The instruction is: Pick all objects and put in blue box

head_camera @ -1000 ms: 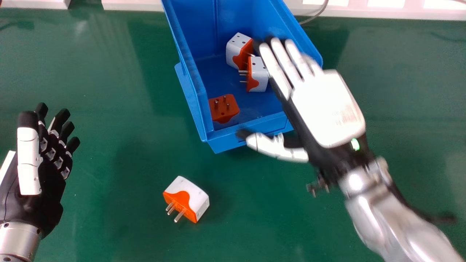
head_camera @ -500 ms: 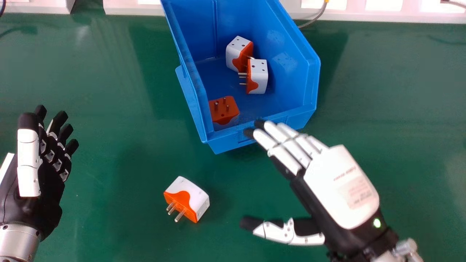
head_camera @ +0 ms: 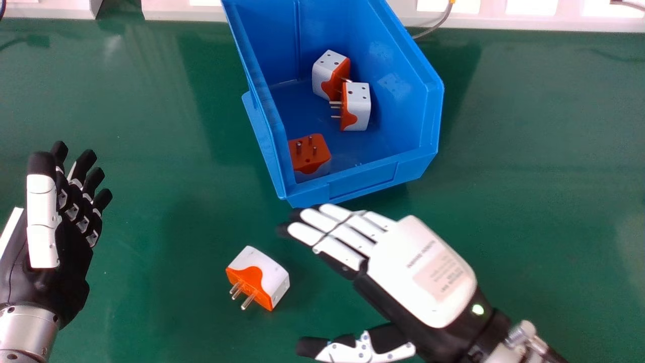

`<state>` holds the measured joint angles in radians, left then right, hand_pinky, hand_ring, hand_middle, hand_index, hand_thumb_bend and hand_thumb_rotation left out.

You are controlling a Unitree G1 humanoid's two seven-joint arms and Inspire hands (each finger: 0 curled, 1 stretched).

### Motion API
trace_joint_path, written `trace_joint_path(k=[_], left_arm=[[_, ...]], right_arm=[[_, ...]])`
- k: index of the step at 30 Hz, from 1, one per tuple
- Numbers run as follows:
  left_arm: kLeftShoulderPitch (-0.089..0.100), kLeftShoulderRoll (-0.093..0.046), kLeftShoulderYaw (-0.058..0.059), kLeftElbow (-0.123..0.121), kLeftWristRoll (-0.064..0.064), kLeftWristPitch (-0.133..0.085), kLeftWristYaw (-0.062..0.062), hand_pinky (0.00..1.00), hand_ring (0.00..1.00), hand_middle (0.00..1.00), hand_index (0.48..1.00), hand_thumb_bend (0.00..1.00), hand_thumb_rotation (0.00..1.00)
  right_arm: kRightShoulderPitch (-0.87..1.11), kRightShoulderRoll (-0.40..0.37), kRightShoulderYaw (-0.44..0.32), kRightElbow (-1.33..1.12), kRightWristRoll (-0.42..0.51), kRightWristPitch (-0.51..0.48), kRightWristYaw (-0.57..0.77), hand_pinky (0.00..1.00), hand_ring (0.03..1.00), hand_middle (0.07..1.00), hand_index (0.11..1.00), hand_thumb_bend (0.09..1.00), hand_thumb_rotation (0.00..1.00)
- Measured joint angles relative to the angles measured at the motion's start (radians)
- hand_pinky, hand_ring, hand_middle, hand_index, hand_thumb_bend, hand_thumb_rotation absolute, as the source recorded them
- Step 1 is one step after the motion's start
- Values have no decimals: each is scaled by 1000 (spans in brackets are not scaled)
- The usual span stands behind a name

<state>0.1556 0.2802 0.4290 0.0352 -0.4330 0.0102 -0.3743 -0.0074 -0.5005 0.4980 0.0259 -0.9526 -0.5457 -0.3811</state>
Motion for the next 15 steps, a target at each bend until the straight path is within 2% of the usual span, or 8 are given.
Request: trace_joint_path(k=[2, 4, 5, 10, 15], left_arm=[[-4, 0, -1, 2, 0, -1, -2, 1000, 1000, 995, 1000, 808, 978], [-6, 0, -1, 3, 0, -1, -4, 1000, 1000, 994, 1000, 812, 970], [-7, 0, -1, 5, 0, -1, -7, 1000, 1000, 992, 999, 813, 968], [-11, 0, -2, 10, 0, -1, -9, 1000, 1000, 994, 998, 814, 973], [-10, -1, -3, 10, 1, -2, -5, 1000, 1000, 990, 994, 818, 970]], right_arm=[[-40, 20, 15, 16, -5, -12, 12, 690, 854, 889, 867, 359, 718], [-80, 39, 30, 25, -8, -16, 36, 719, 880, 912, 892, 346, 777], [-101, 49, 37, 32, -11, -17, 50, 716, 880, 912, 891, 345, 774], [-208, 97, 77, 94, -37, -40, 83, 742, 878, 915, 890, 362, 661], [-292, 133, 109, 173, -64, -43, 94, 687, 853, 897, 877, 384, 650]])
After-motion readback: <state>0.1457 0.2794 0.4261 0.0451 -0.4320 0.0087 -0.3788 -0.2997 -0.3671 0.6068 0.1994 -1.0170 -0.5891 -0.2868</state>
